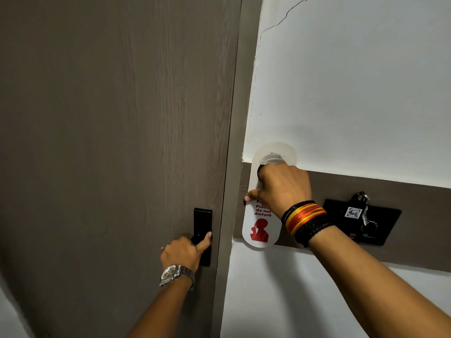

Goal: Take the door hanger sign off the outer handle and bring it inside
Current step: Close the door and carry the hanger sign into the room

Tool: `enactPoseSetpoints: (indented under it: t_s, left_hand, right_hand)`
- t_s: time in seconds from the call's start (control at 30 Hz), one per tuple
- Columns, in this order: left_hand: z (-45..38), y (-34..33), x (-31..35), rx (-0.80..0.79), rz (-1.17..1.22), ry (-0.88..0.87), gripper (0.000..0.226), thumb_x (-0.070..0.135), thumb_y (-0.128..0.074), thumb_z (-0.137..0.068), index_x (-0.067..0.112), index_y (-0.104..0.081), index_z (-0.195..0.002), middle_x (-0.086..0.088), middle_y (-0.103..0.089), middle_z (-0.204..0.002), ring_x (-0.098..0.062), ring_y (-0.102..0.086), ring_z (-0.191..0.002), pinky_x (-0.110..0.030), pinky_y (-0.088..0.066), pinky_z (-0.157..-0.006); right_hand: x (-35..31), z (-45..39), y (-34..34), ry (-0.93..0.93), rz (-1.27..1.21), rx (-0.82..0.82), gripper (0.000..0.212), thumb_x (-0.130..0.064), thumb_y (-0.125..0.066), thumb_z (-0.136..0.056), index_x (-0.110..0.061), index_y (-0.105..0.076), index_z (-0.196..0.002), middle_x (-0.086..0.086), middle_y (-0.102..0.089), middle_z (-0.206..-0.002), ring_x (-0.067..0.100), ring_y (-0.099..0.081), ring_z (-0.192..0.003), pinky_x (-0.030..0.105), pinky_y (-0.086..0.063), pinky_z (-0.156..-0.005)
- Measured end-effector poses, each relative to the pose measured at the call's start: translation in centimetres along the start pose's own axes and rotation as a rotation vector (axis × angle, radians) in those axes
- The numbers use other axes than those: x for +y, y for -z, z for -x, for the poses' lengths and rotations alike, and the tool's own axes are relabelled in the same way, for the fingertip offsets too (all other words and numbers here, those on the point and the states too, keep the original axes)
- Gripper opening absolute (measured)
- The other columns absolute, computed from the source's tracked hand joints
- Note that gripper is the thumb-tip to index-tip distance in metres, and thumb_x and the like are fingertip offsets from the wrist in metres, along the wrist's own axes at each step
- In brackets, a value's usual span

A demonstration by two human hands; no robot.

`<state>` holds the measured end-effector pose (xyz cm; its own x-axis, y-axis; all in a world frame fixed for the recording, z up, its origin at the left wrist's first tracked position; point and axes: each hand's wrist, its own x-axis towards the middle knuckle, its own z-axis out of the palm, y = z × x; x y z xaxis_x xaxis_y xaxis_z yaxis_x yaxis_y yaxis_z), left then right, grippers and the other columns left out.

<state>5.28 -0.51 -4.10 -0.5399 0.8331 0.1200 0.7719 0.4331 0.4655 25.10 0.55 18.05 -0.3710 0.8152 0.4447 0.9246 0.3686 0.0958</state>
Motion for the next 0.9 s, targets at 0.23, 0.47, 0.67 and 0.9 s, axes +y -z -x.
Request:
enactPoseSetpoints:
  t_s: [0.23,0.47,0.67,0.9]
  left_hand:
    - [-0.9,-0.1,-0.2,0.053,-0.129,-0.041,0.102,0.098,-0.004,-0.06,0.015,-0.062,-0.071,-0.004,-0.068,-0.07,-0.028,-0.071,-0.076,-0.049,-0.051,-0.105]
    - [-1.4,0.9,-0.1,0.112,-0.381,-0.125,0.129,0.093,0.007,-0.058,0.005,-0.064,-0.121,-0.019,-0.07,-0.124,-0.039,-0.06,-0.125,-0.057,-0.023,-0.124]
    - [-0.2,1.9,0.5,0.095,-0.457,-0.164,0.097,0.087,-0.026,-0.085,0.008,-0.056,-0.131,-0.019,-0.064,-0.135,-0.04,-0.055,-0.13,-0.054,-0.032,-0.12]
    - [2.7,6.8,2.7,0.198,-0.054,-0.448,0.046,0.056,-0.04,-0.102,0.017,-0.061,-0.115,-0.004,-0.068,-0.112,-0.025,-0.063,-0.102,-0.039,-0.055,-0.077]
  right_hand:
    - [0.2,-0.1,-0.2,0.009,-0.008,0.035,0.053,-0.063,-0.078,-0.072,-0.015,-0.058,-0.071,0.003,-0.057,-0.075,0.023,-0.055,-0.066,0.029,-0.044,-0.058]
    - [-0.1,0.1,-0.1,-0.007,-0.023,0.039,0.055,-0.063,-0.079,-0.07,-0.014,-0.055,-0.066,0.002,-0.052,-0.07,0.022,-0.053,-0.062,0.03,-0.043,-0.058]
    - [-0.1,0.0,-0.1,-0.023,-0.031,0.03,0.054,-0.061,-0.082,-0.069,-0.013,-0.058,-0.07,0.004,-0.057,-0.074,0.024,-0.054,-0.064,0.03,-0.043,-0.059]
    - [-0.6,0.7,0.8,-0.034,-0.032,-0.002,0.051,-0.059,-0.081,-0.071,-0.013,-0.058,-0.073,0.005,-0.059,-0.079,0.023,-0.054,-0.067,0.031,-0.047,-0.061]
